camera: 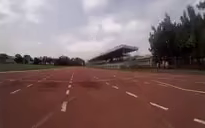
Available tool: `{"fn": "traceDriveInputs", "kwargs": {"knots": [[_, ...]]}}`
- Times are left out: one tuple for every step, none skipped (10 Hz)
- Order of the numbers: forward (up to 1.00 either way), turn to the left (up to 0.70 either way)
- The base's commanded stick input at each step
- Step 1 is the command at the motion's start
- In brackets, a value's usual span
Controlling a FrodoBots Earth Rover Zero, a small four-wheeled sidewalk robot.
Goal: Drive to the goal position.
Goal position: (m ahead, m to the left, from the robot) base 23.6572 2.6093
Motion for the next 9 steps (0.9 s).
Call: {"fn": "traceDriveInputs", "kwargs": {"knots": [[0.45,0.0],[0.45,0.0],[0.45,0.0],[0.45,0.0],[0.45,0.0],[0.45,0.0],[0.45,0.0],[0.45,0.0],[0.45,0.0]]}}
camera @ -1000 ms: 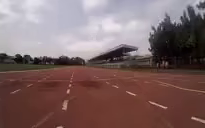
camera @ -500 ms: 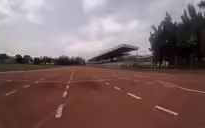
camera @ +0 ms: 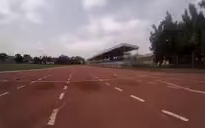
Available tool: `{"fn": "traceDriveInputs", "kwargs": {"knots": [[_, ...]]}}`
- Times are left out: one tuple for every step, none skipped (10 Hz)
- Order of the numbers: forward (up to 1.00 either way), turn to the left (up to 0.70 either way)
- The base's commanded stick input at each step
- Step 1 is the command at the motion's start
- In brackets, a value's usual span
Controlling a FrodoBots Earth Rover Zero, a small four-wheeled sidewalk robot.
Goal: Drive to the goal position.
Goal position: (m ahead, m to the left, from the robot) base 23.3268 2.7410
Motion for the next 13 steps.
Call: {"fn": "traceDriveInputs", "kwargs": {"knots": [[0.45,0.0],[0.45,0.0],[0.45,0.0],[0.45,0.0],[0.45,0.0],[0.45,0.0],[0.45,0.0],[0.45,0.0],[0.45,0.0],[0.45,0.0],[0.45,0.0],[0.45,0.0],[0.45,0.0]]}}
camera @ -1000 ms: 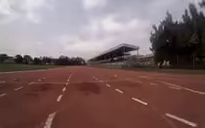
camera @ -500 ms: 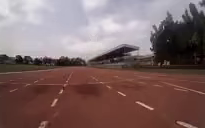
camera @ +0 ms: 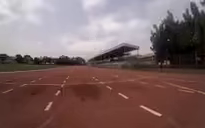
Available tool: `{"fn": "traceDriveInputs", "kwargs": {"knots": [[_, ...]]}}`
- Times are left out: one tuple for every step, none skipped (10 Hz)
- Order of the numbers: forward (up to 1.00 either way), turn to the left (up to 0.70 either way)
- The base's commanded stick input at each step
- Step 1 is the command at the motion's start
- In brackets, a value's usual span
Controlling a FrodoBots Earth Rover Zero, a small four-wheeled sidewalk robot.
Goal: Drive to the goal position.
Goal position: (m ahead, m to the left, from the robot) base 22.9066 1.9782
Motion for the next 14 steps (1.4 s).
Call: {"fn": "traceDriveInputs", "kwargs": {"knots": [[0.45,0.0],[0.45,0.0],[0.45,0.0],[0.45,0.0],[0.45,0.0],[0.45,0.0],[0.45,0.0],[0.45,0.0],[0.45,0.0],[0.45,0.0],[0.45,0.0],[0.45,0.0],[0.45,0.0],[0.45,0.0]]}}
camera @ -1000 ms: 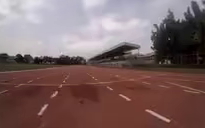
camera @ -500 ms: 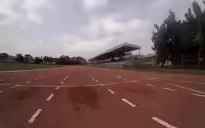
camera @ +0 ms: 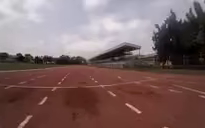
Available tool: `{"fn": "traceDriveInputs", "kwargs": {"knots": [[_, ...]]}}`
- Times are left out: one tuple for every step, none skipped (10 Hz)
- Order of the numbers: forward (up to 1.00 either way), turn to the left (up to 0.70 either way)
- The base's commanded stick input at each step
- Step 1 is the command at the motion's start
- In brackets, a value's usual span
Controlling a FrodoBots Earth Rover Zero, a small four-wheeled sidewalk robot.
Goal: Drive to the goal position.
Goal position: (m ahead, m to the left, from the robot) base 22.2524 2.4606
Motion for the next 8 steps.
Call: {"fn": "traceDriveInputs", "kwargs": {"knots": [[0.45,0.0],[0.45,0.0],[0.45,0.0],[0.45,0.0],[0.45,0.0],[0.45,0.0],[0.45,0.0],[0.45,0.0]]}}
